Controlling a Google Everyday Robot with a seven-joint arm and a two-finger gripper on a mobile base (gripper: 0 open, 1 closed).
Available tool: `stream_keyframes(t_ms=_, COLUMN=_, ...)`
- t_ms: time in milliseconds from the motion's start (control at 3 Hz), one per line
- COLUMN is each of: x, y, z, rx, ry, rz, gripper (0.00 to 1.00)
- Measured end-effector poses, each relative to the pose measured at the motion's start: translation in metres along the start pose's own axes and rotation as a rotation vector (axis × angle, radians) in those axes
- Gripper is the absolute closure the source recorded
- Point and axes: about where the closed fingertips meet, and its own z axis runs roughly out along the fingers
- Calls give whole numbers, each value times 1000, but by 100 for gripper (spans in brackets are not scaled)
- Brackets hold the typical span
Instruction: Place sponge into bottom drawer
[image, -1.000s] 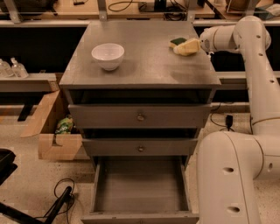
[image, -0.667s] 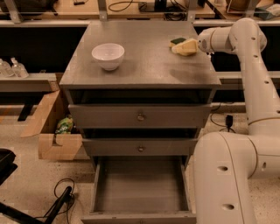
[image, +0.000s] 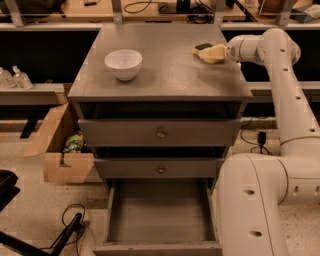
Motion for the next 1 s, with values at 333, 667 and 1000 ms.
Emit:
stream_keyframes(t_ms=333, x=13, y=-5, z=9, rx=18, ry=5, rz=45, gripper=0)
stream_keyframes(t_ms=667, x=28, y=-1, z=17, rx=7, ry=30, rz=74, gripper=14)
stream_keyframes(t_ms=1000, x=37, y=4, z=20, rx=-11, ry=44, rz=87, gripper=37)
